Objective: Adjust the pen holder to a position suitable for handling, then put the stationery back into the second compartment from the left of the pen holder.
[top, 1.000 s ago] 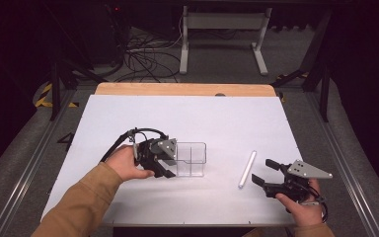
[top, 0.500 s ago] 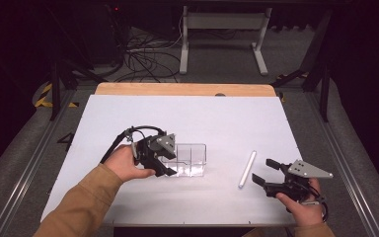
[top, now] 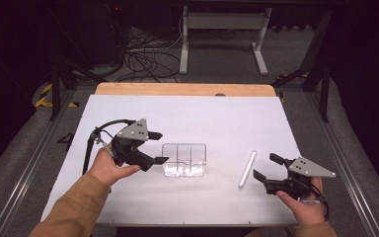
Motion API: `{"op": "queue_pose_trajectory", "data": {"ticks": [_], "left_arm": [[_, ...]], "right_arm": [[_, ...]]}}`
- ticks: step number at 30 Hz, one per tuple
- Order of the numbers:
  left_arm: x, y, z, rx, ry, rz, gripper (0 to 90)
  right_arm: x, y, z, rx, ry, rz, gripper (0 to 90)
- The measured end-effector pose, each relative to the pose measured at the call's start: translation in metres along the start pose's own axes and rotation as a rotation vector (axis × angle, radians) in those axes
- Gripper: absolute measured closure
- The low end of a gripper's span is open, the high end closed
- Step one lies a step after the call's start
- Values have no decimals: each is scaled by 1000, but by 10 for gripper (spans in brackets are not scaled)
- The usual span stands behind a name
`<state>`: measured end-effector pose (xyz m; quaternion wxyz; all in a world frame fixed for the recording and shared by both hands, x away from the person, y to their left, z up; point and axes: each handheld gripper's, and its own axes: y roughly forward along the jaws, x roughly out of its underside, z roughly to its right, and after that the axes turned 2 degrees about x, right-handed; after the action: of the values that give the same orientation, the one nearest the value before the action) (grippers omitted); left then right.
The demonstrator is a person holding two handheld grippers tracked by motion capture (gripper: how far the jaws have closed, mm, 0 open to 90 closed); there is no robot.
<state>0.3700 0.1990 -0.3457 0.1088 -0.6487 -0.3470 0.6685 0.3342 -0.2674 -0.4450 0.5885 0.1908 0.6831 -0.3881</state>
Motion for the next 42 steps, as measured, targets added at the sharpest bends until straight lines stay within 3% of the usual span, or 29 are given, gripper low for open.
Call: {"op": "queue_pose_trajectory", "data": {"ticks": [9, 13, 17, 22, 26, 33, 42], "left_arm": [[17, -17, 9, -91, -74, 145, 143], [28, -26, 15, -175, -104, 206, 60], [41, -32, 20, -224, -135, 267, 25], [54, -40, 23, -234, -169, 301, 21], [67, -45, 25, -273, -201, 329, 23], [77, -47, 31, -345, -209, 318, 29], [87, -42, 39, -392, -206, 312, 29]], "right_arm": [[-8, 4, -5, 16, 0, 10, 127], [-15, 3, -4, 24, -10, 17, 119], [-20, 4, -4, 35, -12, 26, 116], [-25, 4, -5, 41, -14, 29, 105], [-28, 4, -5, 44, -9, 35, 98], [-32, 3, -6, 50, -9, 38, 93], [-38, 0, -6, 46, -41, 11, 241]]}}
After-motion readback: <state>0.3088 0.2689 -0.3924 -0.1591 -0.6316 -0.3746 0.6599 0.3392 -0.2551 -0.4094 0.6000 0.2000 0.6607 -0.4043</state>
